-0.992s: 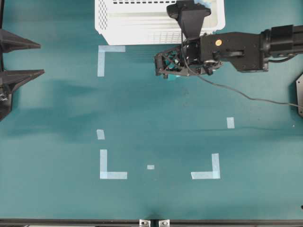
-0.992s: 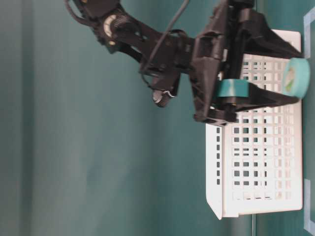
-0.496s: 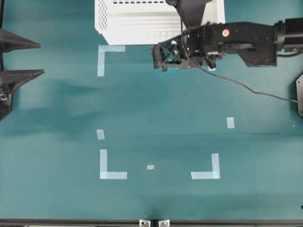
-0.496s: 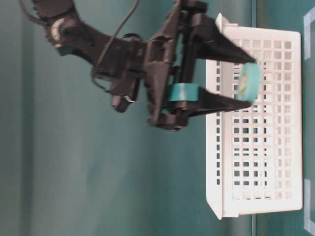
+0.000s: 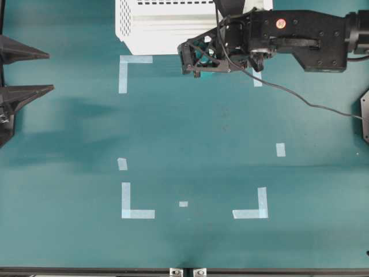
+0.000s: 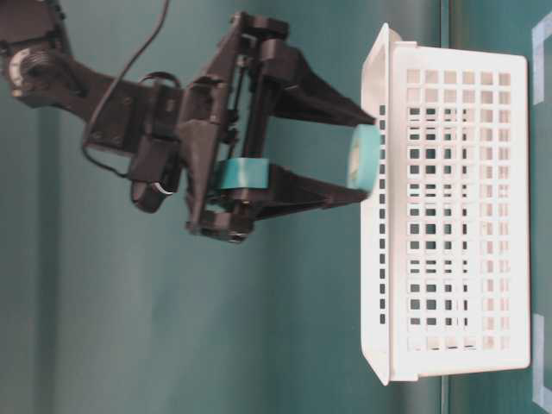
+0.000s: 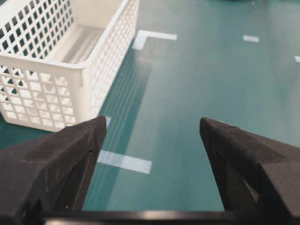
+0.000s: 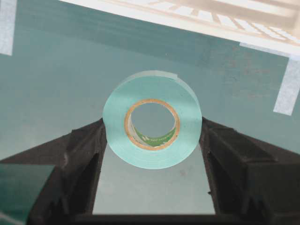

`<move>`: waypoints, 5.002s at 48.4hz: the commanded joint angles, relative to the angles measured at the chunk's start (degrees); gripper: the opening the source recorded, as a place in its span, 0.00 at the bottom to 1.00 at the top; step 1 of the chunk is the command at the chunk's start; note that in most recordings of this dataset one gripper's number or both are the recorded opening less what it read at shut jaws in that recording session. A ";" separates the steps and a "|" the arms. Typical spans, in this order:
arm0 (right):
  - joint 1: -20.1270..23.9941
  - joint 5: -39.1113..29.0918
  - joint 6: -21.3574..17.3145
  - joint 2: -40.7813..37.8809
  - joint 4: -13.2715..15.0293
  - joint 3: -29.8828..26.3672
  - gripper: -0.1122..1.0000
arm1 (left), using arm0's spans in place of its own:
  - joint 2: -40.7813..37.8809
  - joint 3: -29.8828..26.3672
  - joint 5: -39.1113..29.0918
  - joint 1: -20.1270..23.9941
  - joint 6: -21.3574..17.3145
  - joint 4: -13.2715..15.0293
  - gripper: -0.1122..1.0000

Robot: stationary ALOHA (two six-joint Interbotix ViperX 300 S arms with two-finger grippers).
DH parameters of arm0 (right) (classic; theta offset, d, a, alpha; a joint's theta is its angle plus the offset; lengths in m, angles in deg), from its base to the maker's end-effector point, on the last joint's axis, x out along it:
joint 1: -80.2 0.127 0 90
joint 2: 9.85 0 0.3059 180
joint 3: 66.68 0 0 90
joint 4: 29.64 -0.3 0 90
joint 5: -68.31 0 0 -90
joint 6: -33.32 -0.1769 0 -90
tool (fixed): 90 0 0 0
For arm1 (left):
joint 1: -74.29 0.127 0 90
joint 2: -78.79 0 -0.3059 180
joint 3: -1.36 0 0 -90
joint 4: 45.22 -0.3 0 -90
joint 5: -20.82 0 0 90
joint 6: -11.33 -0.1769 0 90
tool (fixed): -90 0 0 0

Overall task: Put the tape into the white basket.
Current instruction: 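Lift the tape roll and carry it toward the white basket, then lower the tape roll into the basket and open the right gripper, then raise the right gripper out of the basket and pull back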

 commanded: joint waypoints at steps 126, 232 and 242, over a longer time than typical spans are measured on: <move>-12.04 2.20 24.08 0.62 -11.16 -3.25 0.99 | -0.35 -0.70 0.26 0.09 0.09 0.00 0.87; 10.11 44.12 12.13 11.95 33.05 22.15 0.94 | 1.05 -0.53 0.53 3.43 -0.26 -0.09 0.87; 10.02 45.62 12.13 12.30 37.00 22.85 0.94 | 1.05 -0.53 0.53 3.87 -0.26 -0.09 0.87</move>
